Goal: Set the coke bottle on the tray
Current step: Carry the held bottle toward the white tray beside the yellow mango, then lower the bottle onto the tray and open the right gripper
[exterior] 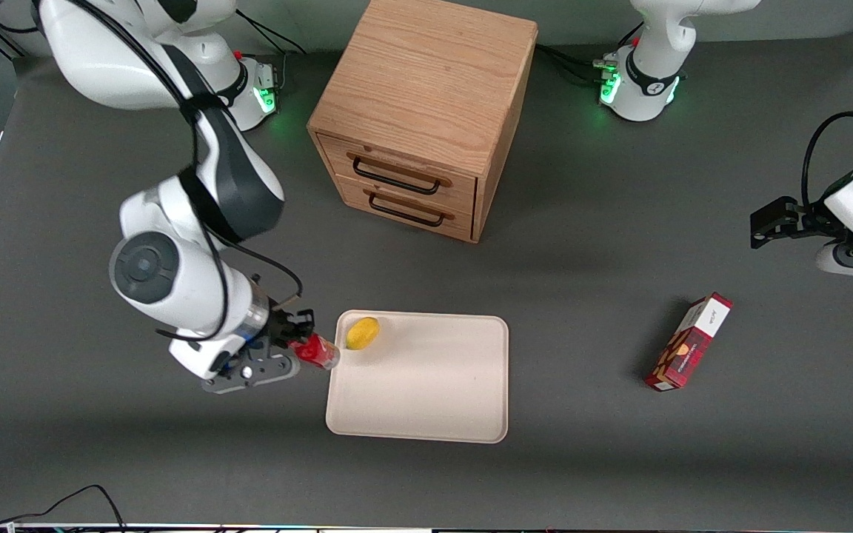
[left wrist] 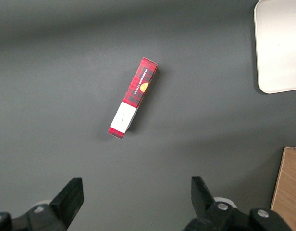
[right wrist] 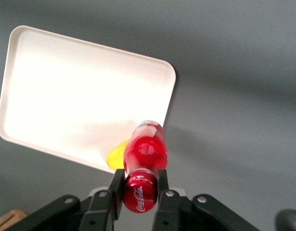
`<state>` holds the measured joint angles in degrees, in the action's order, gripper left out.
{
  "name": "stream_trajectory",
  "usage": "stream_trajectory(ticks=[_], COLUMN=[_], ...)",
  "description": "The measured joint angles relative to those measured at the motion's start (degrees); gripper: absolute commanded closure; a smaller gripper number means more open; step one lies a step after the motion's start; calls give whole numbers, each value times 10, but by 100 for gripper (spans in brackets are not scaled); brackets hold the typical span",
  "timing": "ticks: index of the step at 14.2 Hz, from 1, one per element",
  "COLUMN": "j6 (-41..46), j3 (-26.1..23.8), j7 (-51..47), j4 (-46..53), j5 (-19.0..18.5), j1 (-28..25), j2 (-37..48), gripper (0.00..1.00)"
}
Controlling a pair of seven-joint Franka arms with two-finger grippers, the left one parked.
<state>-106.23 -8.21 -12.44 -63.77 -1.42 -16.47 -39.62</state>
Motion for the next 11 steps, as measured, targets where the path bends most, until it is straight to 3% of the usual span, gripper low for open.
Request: stream_trajectory(ticks=[11], j6=[-90], j3=[4], j7=[0], j4=[16], j5=[0], j1=[-8], j2=[-76], gripper=[100])
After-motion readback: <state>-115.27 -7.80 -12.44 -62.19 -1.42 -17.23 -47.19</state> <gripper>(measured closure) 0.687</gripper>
